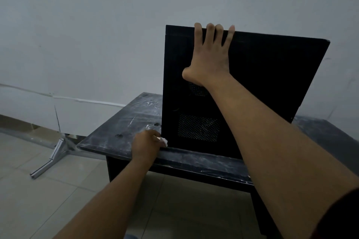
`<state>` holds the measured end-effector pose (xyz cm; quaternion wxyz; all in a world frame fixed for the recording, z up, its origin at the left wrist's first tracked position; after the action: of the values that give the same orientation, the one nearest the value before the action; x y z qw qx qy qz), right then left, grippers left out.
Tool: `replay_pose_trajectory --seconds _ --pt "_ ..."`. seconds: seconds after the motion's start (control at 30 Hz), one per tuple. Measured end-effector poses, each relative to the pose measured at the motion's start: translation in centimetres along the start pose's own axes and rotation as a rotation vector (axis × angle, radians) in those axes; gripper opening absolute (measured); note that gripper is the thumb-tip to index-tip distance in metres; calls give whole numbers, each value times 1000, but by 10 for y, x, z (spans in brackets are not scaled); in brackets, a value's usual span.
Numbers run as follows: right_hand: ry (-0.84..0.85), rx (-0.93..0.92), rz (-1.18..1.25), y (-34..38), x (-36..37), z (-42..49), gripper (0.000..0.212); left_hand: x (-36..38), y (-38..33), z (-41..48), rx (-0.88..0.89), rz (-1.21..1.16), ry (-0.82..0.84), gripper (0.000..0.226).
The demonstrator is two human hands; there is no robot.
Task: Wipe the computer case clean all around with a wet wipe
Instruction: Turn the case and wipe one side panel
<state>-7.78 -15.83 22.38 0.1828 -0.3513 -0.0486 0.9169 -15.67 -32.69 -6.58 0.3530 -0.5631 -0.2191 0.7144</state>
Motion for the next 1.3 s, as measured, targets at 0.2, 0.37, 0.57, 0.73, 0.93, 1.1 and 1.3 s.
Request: replay_pose_trajectory --seconds 0.2,0.37,0.57,0.73,0.93,1.1,1.3 --pt "-5 -16 18 -3 0 -1 118 3 -5 -2 104 88 -71 17" --pt "13 -36 32 -7 -4 -1 119 -12 -3 2 153 248 -69 17" --pt "50 -90 116 -18 -7 -4 123 -54 -43 -1 206 -63 -239 7" --pt "-12 55 268 -48 -11 -34 114 -68 -122 -17 361 -478 -323 9" --pt "-105 621 420 -130 8 -93 117 -57 -179 -31 413 -382 -252 11" --pt "-33 704 570 -180 17 -117 125 -36 -207 -46 448 -405 -151 11" --pt "119 869 941 -223 33 -124 123 -22 -228 -55 383 -465 -78 11"
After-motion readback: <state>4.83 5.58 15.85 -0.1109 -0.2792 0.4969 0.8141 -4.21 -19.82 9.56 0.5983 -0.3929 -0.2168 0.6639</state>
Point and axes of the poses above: each hand's wrist, its own z-axis towards the middle knuckle, its own x-axis out of the palm, y = z × x, the point moved 3 cm from there along z, towards the middle knuckle
